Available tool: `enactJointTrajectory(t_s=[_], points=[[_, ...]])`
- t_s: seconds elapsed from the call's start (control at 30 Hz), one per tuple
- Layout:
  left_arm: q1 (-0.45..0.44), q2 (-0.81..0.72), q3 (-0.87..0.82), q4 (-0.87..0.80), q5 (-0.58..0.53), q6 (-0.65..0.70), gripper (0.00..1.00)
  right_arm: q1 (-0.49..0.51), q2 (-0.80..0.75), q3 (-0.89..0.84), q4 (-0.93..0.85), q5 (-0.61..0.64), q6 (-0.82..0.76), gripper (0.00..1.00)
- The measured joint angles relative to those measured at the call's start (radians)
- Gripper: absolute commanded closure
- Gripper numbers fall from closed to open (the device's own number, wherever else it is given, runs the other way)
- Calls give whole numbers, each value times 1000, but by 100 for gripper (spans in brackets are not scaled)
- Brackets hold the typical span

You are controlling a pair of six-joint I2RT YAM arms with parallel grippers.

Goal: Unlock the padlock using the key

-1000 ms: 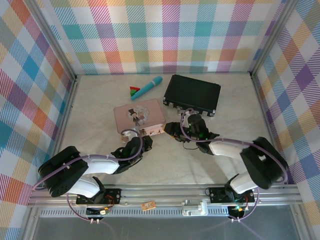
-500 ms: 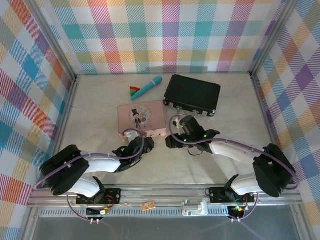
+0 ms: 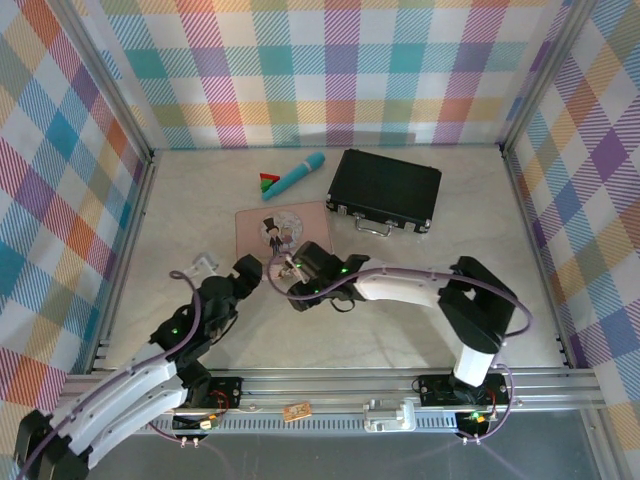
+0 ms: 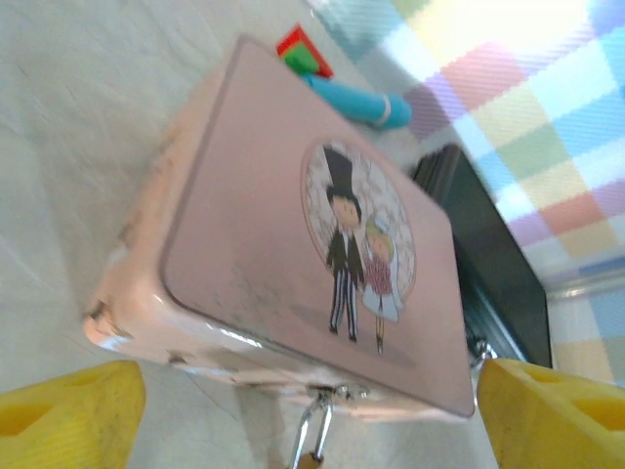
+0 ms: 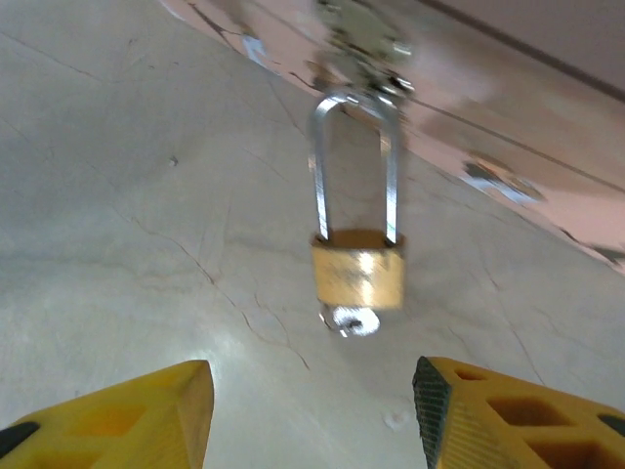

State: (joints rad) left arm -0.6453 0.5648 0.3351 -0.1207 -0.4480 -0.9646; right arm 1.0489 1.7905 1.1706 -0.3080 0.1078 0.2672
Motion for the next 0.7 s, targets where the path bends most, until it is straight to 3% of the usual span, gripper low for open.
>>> enactJointTrajectory(t_s=[0.23, 0.43, 0.7], points=[[117, -106, -19, -96, 61, 31, 12, 42, 172, 175, -94, 106, -23, 35], [155, -63, -45, -112, 131, 39, 12, 42, 223, 243, -139, 159, -46, 52], [158, 11, -45, -100, 203, 43, 14, 37, 199, 182, -134, -11, 3, 42]])
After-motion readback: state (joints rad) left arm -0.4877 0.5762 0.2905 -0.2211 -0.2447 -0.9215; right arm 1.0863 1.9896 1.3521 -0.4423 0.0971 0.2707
